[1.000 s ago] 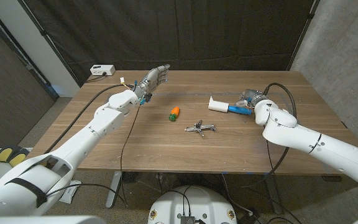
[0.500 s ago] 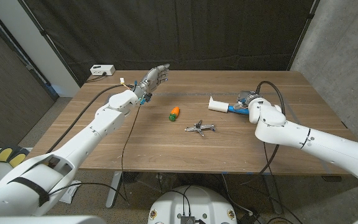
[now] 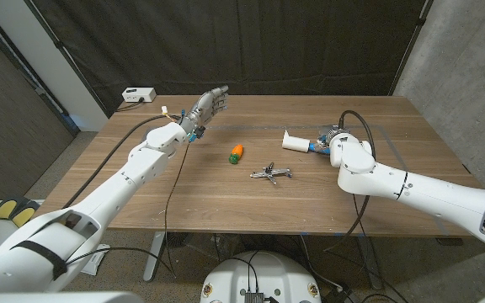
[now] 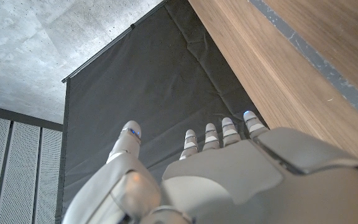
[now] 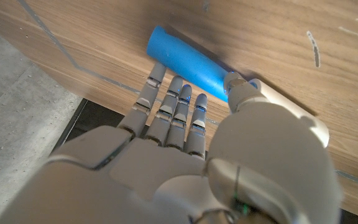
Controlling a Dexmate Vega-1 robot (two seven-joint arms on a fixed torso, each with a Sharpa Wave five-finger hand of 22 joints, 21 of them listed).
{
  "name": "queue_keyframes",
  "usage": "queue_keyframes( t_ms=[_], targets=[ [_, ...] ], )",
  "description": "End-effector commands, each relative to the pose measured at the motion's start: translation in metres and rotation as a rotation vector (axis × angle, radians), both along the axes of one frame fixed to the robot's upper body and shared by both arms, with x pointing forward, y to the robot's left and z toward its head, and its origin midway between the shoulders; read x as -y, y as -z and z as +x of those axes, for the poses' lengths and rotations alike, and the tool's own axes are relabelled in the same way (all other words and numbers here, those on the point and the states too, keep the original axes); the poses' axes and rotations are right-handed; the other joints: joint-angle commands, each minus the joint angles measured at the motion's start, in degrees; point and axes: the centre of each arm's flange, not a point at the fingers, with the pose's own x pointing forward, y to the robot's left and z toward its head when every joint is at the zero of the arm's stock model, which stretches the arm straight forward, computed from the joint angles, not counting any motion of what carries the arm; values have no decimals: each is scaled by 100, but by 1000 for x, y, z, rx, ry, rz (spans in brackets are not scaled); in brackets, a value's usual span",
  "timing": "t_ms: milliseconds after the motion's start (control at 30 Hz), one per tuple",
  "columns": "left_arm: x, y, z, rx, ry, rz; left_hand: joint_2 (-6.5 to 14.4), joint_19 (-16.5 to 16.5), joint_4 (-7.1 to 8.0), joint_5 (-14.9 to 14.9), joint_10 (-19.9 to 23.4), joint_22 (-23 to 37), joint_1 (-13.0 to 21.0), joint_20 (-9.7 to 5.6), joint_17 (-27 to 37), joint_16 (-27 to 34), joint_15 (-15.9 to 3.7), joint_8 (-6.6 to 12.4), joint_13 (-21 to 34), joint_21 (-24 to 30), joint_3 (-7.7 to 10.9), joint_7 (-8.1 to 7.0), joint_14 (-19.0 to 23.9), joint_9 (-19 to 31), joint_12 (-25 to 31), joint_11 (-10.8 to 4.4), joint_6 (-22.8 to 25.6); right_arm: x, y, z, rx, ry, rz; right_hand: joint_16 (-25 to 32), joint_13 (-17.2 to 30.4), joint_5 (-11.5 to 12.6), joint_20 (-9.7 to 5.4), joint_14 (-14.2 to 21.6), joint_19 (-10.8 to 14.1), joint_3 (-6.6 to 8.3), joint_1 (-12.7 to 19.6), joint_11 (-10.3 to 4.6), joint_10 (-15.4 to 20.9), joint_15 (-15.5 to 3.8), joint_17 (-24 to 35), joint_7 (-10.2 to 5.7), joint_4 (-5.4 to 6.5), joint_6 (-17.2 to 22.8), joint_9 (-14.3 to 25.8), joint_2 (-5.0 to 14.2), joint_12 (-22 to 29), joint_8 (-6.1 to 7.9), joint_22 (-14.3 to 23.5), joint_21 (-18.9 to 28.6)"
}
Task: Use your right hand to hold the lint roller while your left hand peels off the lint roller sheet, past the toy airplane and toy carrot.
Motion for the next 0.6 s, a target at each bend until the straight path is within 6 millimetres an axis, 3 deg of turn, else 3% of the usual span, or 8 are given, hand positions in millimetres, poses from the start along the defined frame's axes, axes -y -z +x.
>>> queue_keyframes(
  t_ms=[33,200,267,367,500,533,600],
  targets=[
    [-2,2,-5,4,-3,-8,-9,18,8,-4,10,27,-52,24,9,21,23,22,33,22,-37,-11,0,27,30,14,52,-7,9,8,-34,16,-46,57,3,15,-43,63,23,21,122,-26,113,-489,47,-29,-63,88,-11,50,-19,37,13,-23],
    [-3,3,-7,5,-4,-12,-11,18,16,-3,11,28,-69,24,10,22,20,23,33,21,-47,-14,2,27,31,8,58,-9,14,13,-50,23,-62,118,3,-10,-64,117,46,4,212,-81,183,-538,78,-92,-117,187,-29,83,-13,70,15,-49],
    [-4,3,-8,6,-4,-13,-11,20,19,-2,13,28,-75,23,10,23,19,20,33,22,-50,-14,4,27,32,8,53,-9,16,14,-54,30,-69,136,-5,-21,-101,255,93,23,257,-190,308,-692,28,-162,-149,300,-43,62,8,107,18,-62],
    [-4,4,-9,8,-5,-15,-12,26,22,-1,14,29,-82,23,10,25,17,20,33,24,-53,-15,9,27,33,6,56,-9,17,16,-53,37,-76,176,-11,-28,-129,365,131,36,312,-209,379,-692,14,-196,-169,442,-51,84,16,157,20,-67],
    [-5,4,-10,6,-4,-16,-12,32,26,0,22,30,-93,23,10,28,20,20,33,26,-59,-17,17,26,36,9,60,-8,20,17,-16,31,-81,539,48,-85,-328,967,323,-17,572,-343,1062,-838,135,-261,-191,1129,-64,282,259,405,35,-55],
    [-5,4,-10,5,-3,-16,-12,33,27,0,22,30,-95,23,10,28,21,19,33,26,-60,-22,18,26,36,12,58,-7,21,17,-6,30,-81,775,111,-125,-419,1249,418,-105,684,-376,1415,-849,314,-282,-192,1454,-58,345,426,529,48,-29],
    [-5,4,-10,4,-3,-15,-12,35,30,1,23,30,-102,23,10,29,21,18,33,26,-64,-21,20,26,37,15,57,-7,22,18,3,29,-86,1015,209,-150,-507,1513,507,-211,807,-431,1834,-880,550,-293,-178,1736,-49,422,652,642,60,11]
  ],
)
